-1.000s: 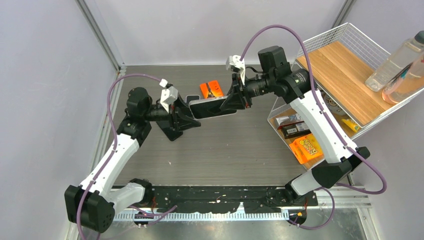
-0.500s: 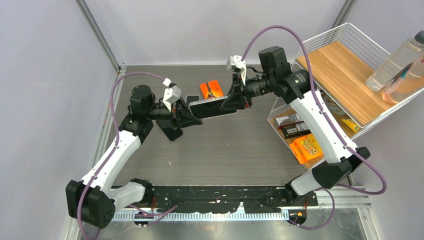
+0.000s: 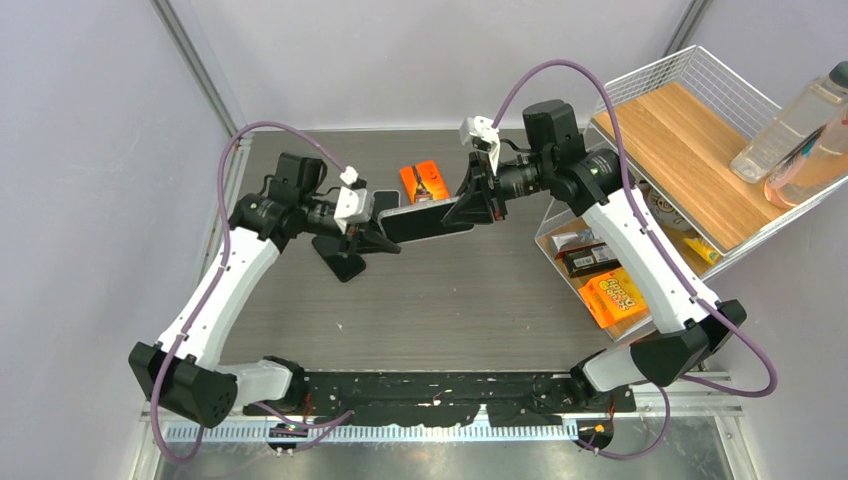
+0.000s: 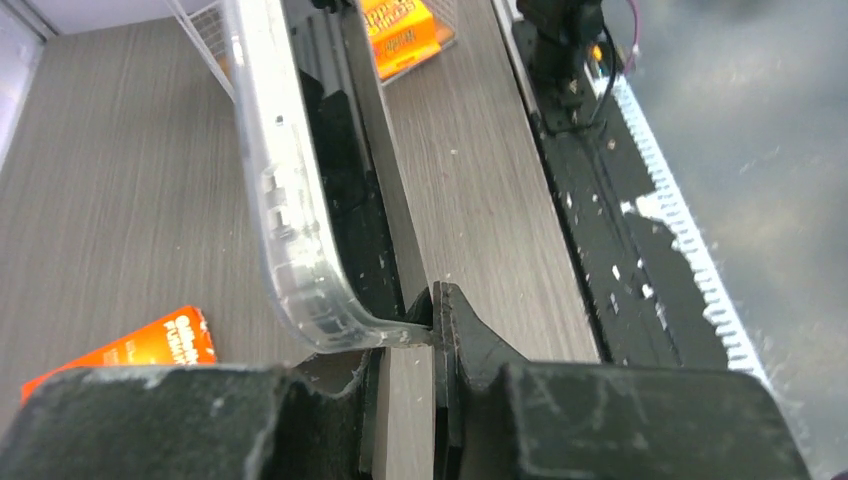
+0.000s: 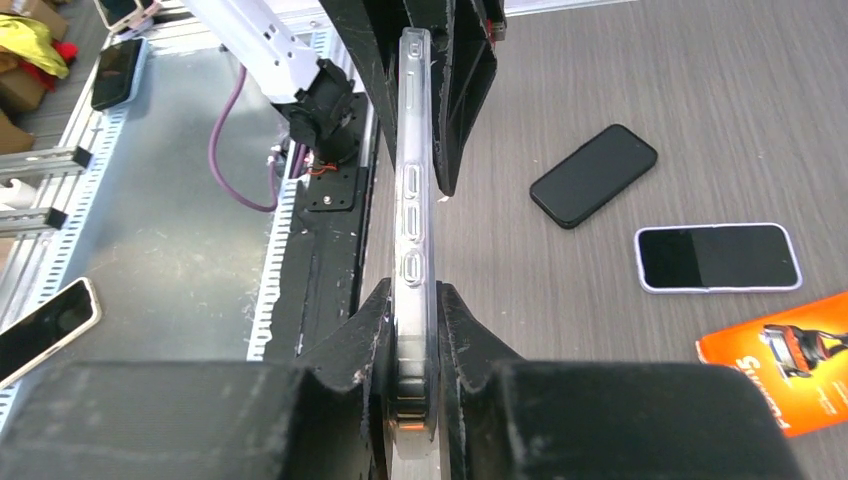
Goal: Take the phone out of the phone case
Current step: Remove the phone case from the phone.
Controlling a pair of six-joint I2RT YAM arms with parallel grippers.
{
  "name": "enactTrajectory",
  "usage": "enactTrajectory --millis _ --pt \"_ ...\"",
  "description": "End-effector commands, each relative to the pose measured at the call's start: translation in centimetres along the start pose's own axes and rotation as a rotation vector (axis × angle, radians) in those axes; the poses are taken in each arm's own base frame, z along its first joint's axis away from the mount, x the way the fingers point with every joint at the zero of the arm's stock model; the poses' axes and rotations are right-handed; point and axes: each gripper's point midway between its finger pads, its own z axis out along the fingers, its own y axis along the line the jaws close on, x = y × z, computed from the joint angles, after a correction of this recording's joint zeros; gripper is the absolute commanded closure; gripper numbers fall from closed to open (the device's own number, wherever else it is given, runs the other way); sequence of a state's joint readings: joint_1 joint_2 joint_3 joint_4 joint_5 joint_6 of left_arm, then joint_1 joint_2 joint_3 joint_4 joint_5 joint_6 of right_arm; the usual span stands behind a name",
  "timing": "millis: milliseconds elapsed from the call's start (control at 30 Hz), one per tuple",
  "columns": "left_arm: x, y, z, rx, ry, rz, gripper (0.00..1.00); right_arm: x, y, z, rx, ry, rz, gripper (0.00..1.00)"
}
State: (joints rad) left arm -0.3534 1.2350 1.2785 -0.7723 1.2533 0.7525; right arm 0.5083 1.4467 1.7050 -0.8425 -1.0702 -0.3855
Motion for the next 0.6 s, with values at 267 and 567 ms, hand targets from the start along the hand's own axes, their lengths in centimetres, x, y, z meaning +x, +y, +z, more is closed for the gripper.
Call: enactTrajectory --millis 267,567 --pt "-1.5 -0.6 -0.1 0.084 0.215 0.542 1.0 1.5 1.1 2.1 -0.132 -0.03 0.179 0.95" --pt "-2.9 1.1 -0.4 0.041 0.247 0.621 1.0 2.6 1.6 2.6 -0.153 -0.019 0.196 0.95"
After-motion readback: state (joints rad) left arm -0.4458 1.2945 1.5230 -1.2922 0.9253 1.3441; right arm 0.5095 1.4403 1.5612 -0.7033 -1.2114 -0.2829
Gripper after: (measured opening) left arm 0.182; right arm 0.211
